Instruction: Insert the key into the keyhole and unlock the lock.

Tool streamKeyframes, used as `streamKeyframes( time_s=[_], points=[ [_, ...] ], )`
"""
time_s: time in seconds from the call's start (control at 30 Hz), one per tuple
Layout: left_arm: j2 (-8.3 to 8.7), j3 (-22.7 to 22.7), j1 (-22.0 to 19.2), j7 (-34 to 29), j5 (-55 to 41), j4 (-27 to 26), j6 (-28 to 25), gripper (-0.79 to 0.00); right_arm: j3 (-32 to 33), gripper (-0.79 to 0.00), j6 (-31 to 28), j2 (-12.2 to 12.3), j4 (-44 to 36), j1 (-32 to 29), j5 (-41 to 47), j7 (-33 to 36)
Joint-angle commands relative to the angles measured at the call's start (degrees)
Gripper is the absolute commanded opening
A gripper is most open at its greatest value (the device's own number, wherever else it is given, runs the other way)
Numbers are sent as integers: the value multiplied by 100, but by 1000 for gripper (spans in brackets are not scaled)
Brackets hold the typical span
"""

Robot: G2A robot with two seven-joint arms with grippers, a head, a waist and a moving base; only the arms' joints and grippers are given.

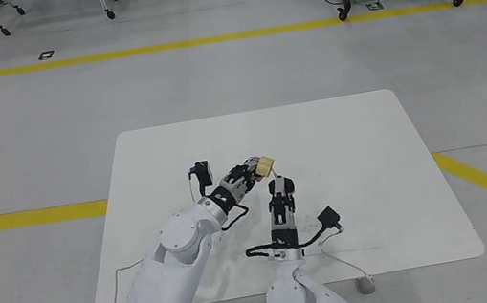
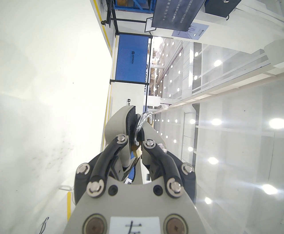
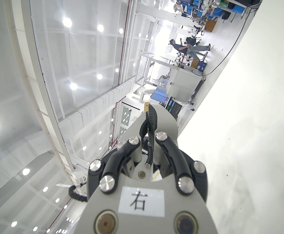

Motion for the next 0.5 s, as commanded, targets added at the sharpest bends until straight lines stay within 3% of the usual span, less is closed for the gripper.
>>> streamKeyframes(
  time_s=[0.0, 0.17, 0.47],
  points=[
    [-1, -7, 3, 2, 15, -3, 18, -785, 16, -785, -9, -7, -19, -19, -22, 32],
    [7, -57, -6, 25, 149, -12, 7, -785, 111, -785, 56, 11, -71, -59, -161, 395],
    [83, -309, 14, 4, 648, -121, -58, -785, 685, -785, 219, 215, -642, -287, -286, 2149]
  ],
)
